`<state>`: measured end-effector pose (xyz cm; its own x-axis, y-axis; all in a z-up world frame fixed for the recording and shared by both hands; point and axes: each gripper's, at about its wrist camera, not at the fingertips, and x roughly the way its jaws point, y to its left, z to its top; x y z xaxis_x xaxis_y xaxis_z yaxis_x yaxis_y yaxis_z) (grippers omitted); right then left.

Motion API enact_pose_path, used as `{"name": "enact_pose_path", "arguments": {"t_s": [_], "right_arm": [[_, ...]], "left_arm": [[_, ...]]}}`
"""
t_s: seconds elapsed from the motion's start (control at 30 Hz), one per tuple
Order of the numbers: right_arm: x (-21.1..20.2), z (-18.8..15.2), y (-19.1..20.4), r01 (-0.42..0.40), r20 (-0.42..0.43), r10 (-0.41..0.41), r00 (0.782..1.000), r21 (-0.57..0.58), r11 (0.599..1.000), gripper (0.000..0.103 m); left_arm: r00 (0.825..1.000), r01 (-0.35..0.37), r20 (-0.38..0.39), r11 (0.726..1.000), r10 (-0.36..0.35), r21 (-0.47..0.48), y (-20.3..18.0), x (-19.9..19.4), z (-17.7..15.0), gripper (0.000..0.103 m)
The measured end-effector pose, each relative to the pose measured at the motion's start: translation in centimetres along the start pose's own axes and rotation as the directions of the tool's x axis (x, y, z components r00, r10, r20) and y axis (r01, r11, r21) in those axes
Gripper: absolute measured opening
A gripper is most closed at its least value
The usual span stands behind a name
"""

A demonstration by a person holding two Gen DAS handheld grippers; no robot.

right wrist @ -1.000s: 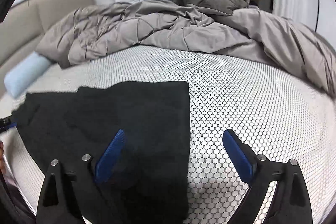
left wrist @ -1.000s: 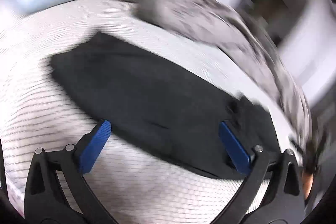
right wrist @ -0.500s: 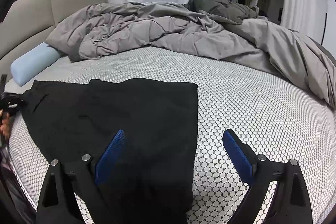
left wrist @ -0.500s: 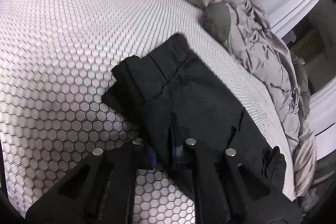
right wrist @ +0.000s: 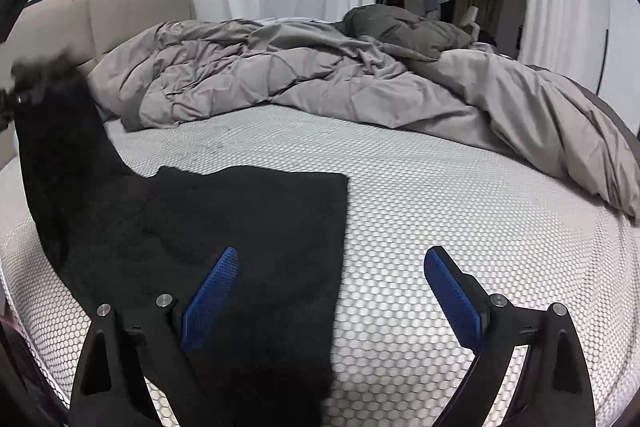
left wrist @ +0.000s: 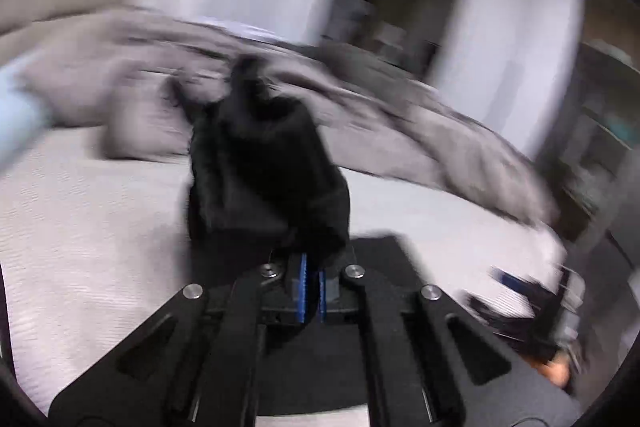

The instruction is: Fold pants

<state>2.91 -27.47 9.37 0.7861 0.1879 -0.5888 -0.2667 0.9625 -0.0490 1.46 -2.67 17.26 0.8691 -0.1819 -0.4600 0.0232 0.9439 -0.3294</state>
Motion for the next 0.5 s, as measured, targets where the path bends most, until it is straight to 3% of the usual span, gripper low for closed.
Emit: {"name": "enact_pose_path", "arguments": {"t_s": [0.07,0.1,0.13,0.2,0.27,0.33,0.37,0.43,0.5], "right_arm": [[-0.2,-0.1,-1.3,0.008,0.0,-0.008,1.0,0.027,1.0,0.096],[-0.3,-0.1,-1.7,0.013,-0.003,-0.013,1.0,0.034,0.999,0.096],[-0.3,-0.2,-2.3,0.02,-0.008,-0.02,1.0,0.043,0.999,0.096],[-0.1,-0.5,-3.5,0.031,-0.031,-0.029,0.999,0.061,0.998,0.097],[0.8,-1.0,-4.8,0.064,-0.091,-0.057,0.994,0.075,0.995,0.097],[1.3,-1.5,-5.8,0.083,-0.134,-0.069,0.989,0.106,0.991,0.097],[1.4,-1.7,-6.3,0.069,-0.147,-0.05,0.988,0.131,0.989,0.097],[1.4,-1.9,-6.7,0.001,-0.155,0.027,0.987,0.181,0.984,0.097],[1.3,-2.0,-6.4,-0.111,-0.149,0.146,0.978,0.22,0.969,0.097]], "left_arm": [[0.978,0.184,-0.099,0.983,-0.182,0.013,-4.3,3.4,-1.0,0.009],[0.94,0.283,-0.198,0.959,-0.276,0.007,-6.4,5.8,-2.1,0.023],[0.916,0.321,-0.256,0.947,-0.308,0.011,-7.6,7.4,-2.7,0.034],[0.886,0.35,-0.343,0.935,-0.312,0.052,-9.3,9.2,-4.7,0.036],[0.893,0.353,-0.335,0.93,-0.301,0.106,-9.5,8.8,-5.6,0.04],[0.923,0.298,-0.302,0.938,-0.238,0.174,-8.9,8.1,-6.0,0.07],[0.94,0.257,-0.277,0.948,-0.2,0.19,-8.2,7.9,-6.0,0.077],[0.968,0.169,-0.217,0.964,-0.124,0.206,-5.7,8.1,-5.9,0.081],[0.977,0.11,-0.2,0.976,-0.072,0.186,-2.7,9.5,-6.0,0.081]]}}
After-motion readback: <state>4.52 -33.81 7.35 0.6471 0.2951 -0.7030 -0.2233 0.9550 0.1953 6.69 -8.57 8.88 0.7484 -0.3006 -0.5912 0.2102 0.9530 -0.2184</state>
